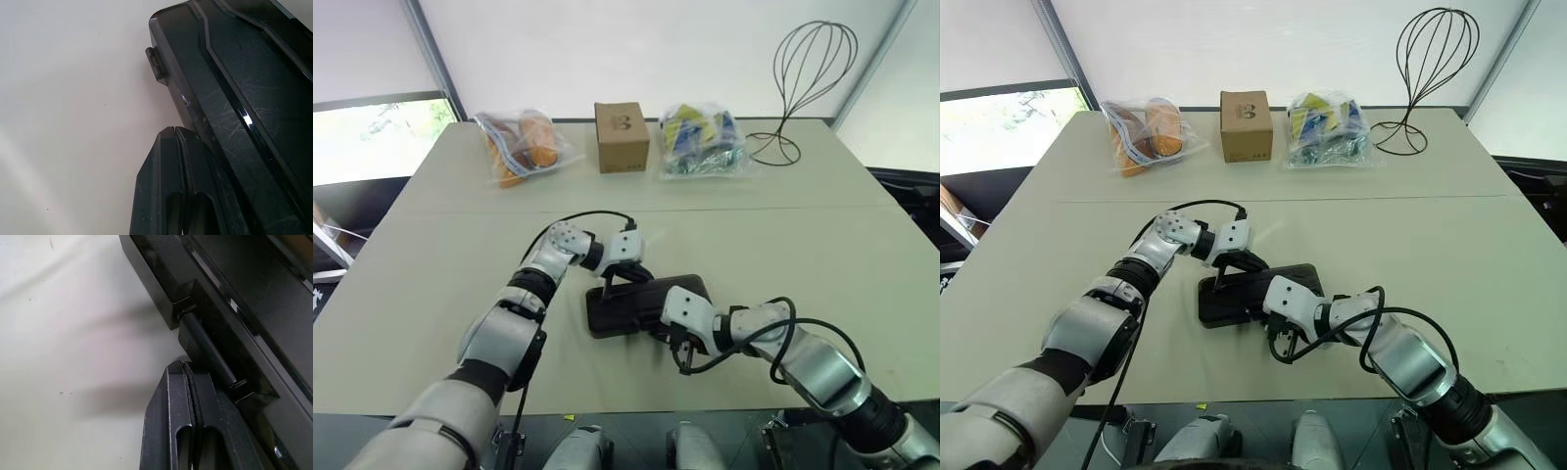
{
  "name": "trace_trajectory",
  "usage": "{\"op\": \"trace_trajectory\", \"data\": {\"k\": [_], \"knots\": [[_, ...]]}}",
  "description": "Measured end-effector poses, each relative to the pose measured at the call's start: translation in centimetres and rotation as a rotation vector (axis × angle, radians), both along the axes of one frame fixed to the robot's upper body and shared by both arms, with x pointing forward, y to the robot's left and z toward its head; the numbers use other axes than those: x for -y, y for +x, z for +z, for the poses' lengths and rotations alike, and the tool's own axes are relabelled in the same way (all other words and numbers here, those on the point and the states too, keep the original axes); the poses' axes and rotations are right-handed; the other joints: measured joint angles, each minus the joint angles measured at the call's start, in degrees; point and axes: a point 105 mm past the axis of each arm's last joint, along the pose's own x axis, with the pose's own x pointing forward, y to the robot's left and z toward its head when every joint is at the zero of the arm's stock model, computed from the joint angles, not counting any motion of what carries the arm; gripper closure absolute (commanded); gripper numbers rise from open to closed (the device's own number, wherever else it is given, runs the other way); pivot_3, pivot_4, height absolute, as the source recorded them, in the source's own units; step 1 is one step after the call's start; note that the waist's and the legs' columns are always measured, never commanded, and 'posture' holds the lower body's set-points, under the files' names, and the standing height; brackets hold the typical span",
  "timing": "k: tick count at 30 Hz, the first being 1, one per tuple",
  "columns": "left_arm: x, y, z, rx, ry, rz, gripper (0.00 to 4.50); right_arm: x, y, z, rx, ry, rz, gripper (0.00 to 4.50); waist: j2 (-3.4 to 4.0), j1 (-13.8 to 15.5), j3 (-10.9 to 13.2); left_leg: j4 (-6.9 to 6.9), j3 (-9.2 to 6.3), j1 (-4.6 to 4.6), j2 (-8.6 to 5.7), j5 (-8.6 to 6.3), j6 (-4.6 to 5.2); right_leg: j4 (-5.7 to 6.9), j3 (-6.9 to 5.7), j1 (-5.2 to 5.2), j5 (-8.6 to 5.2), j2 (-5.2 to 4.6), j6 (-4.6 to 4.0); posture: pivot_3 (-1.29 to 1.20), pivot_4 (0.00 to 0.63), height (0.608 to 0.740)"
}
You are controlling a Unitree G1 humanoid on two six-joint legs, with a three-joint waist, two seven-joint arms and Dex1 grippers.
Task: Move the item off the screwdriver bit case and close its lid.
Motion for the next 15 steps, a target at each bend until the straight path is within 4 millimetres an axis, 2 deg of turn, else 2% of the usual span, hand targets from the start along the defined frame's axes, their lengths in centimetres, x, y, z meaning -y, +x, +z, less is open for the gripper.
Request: {"op": "trace_trajectory", "data": {"k": [6, 10, 11, 13, 15], "knots": [[0.3, 0.0, 0.1, 0.006, -0.006, 0.001, 4.5, 0.2, -0.3, 0.2, -0.02, -0.003, -0.032, 4.47, 0.02, 0.1, 0.0, 0.0, 0.0, -0.06, -0.01, -0.01, 0.01, -0.02, 0.01, -0.03, 0.0, -0.01, 0.0, 0.0, 0.15, 0.74], [0.1, 1.5, 1.1, -0.04, -0.093, 0.133, 4.5, 1.8, -1.8, 2.8, -0.048, 0.102, -0.088, 4.47, -0.07, 1.6, 0.2, 0.08, -0.07, -0.23, -0.07, -0.04, 0.08, -0.09, 0.01, -0.1, 0.0, -0.01, 0.0, 0.0, 0.15, 0.74], [-0.5, 2.3, 1.5, -0.068, -0.133, 0.208, 4.5, 2.1, -2.6, 3.9, -0.072, 0.165, -0.092, 4.47, -0.25, 1.6, 0.5, 0.19, -0.08, -0.45, -0.05, -0.04, 0.07, -0.08, 0.01, -0.23, 0.0, 0.0, 0.0, 0.0, 0.15, 0.74], [-3.3, 3.9, 2.8, -0.113, -0.206, 0.356, 4.5, 2.4, -3.9, 5.9, -0.105, 0.273, -0.091, 4.47, -0.55, 1.2, 1.1, 0.3, -0.04, -1.03, 0.0, 0.06, -0.09, 0.08, 0.04, -0.87, 0.01, 0.03, 0.0, 0.0, 0.15, 0.74], [-5.7, 5.2, 4.9, -0.134, -0.304, 0.458, 4.5, 3.2, -4.0, 7.6, -0.105, 0.365, -0.121, 4.47, -0.64, 0.7, 1.2, 0.3, -0.02, -1.23, 0.01, 0.1, -0.15, 0.31, 0.03, -1.2, 0.01, 0.0, 0.0, 0.0, 0.15, 0.74]]}}
